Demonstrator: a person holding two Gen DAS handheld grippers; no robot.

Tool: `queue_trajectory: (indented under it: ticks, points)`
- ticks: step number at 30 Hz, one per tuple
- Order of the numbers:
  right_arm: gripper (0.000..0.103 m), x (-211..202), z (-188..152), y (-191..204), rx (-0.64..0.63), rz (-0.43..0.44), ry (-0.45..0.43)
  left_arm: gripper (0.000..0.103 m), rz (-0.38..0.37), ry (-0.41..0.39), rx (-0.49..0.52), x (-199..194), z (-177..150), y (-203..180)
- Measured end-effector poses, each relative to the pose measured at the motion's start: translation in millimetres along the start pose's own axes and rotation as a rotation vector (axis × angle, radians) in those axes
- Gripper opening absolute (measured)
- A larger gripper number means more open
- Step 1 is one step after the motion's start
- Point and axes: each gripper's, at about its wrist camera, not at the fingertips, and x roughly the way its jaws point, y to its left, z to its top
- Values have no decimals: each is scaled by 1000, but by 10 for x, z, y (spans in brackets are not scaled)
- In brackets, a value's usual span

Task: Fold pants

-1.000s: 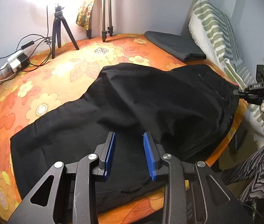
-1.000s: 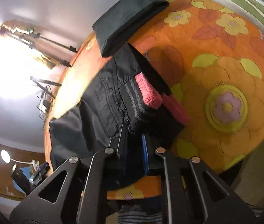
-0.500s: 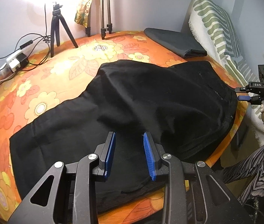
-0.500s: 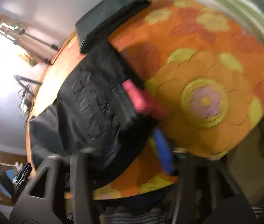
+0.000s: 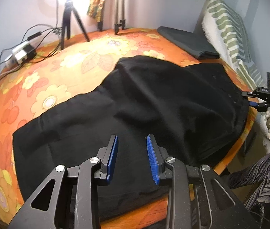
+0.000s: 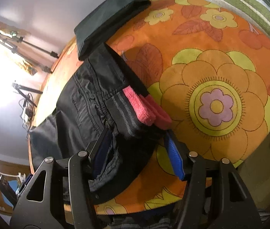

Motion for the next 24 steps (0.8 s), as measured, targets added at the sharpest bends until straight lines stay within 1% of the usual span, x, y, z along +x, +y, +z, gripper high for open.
queue_trajectory:
  ticks: [1,2,4,5,7,8,11,12,15,17,19,21,24]
  points:
    - [59,6,-15,10,-3,1,-16,29,18,9,-8,24,-20,66]
    - [51,4,-32,22,-13,-9,-35,29,29,17,-12,39,-35,112]
    - [42,8,-57,28,-31,-19,-57,29,73,34,-26,75,-92,247]
    - [33,-8,-63,17,-30,-10,-70,29,83,43,-52,85,-128,341]
    - [25,-45,-46,13,-29,14,-83,29,91,58,-105,101,-193,507]
    - [23,-73,-30,27,-31,24,-89,29,97,67,-126,116,-227,577]
    - [21,-214,4,220,-117,2,-143,29,130,103,-156,177,-340,741]
    - [21,-273,5,316,-156,-11,-170,29,128,94,-154,163,-363,763]
    - [20,-519,-36,678,-310,-69,-278,29,138,93,-152,160,-390,798]
    - [20,-692,-97,899,-419,-129,-376,29,136,91,-143,164,-396,803]
    - [20,-763,-128,954,-463,-169,-427,29,136,90,-126,167,-412,781]
    - [20,-685,-118,857,-431,-209,-400,29,139,90,-111,166,-412,761]
    - [20,-414,-149,538,-358,-281,-301,29,149,91,-101,149,-425,756]
